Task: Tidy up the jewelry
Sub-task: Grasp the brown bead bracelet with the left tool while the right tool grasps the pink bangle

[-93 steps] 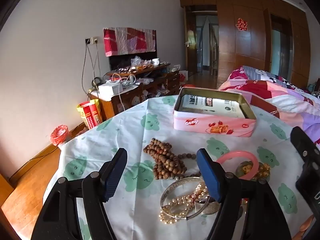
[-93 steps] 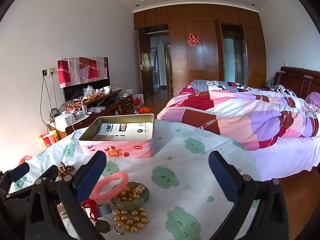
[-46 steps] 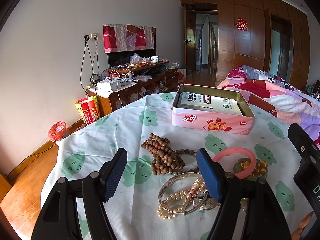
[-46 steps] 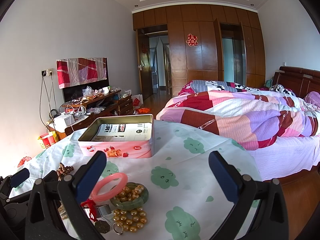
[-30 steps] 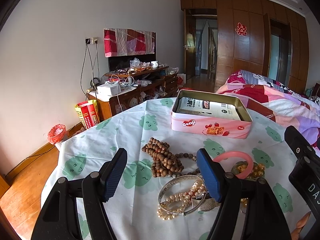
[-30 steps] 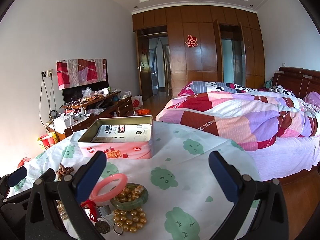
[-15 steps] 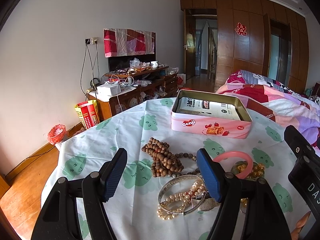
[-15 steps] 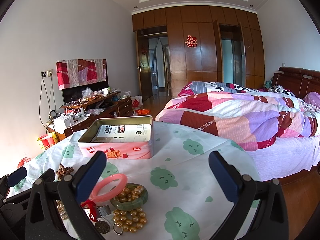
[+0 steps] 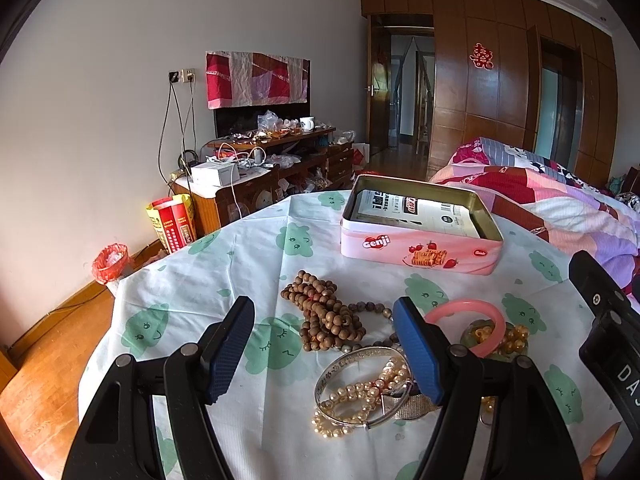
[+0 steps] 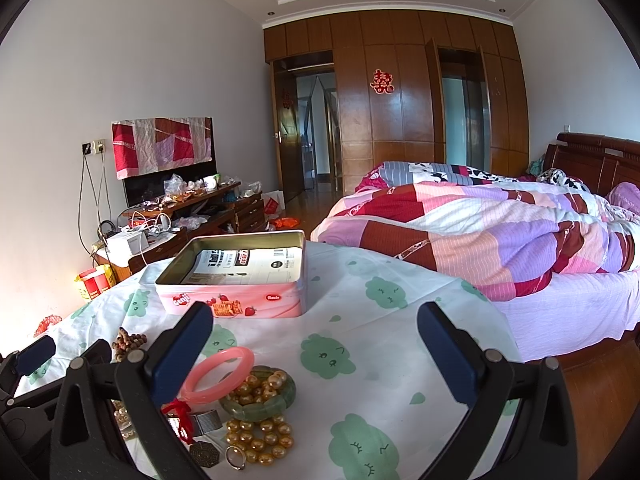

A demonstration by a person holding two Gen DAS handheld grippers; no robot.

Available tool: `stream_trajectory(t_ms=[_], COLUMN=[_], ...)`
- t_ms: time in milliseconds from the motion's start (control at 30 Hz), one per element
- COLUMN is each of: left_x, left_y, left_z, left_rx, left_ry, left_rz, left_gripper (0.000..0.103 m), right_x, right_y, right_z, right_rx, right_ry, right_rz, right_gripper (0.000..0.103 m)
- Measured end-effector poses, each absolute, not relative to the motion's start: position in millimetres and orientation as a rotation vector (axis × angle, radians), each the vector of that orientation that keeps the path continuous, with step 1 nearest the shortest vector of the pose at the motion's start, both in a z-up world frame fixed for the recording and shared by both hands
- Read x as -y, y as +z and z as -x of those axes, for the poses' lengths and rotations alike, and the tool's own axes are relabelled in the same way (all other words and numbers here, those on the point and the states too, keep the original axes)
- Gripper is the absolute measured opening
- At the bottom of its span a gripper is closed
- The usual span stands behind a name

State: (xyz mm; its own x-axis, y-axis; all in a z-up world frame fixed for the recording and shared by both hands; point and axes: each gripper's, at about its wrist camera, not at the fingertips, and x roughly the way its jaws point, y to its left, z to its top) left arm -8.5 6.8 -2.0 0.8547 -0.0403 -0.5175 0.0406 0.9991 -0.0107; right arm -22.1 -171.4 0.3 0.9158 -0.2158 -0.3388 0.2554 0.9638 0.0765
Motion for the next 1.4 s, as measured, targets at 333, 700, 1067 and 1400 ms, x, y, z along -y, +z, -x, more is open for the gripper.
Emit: stream_trajectory(t_ms=[333, 700, 1067, 1400], left_x=[-59.2, -74.0, -34.1, -55.4], left_y=[-9.0, -13.2, -42.6, -38.2], left_z=[-9.6, -52.6, -94.4, -91.2], left_rx=[-0.646, -0.77, -0.94, -0.863], left_ry=[-0.056, -0.178, -0.222, -0.281], left_rz=[0.033, 0.166, 0.112, 0.261], left_gripper=[0.072, 0.072, 0.039, 0.026], right_x=[190.2, 175.1, 154.3, 169.4], right_y=[-10.0, -28.9, -57.6, -32.7], right_z=[-1.0, -63.9, -93.1, -80.3], right_rx=[-0.509, -0.796, -0.928, -0.745], right_ry=[-0.11, 0.173, 0.219, 0.279], right_rz=[-0.151, -0.113, -0.019, -0.152], right_gripper=[0.086, 0.055, 0.027, 0.015])
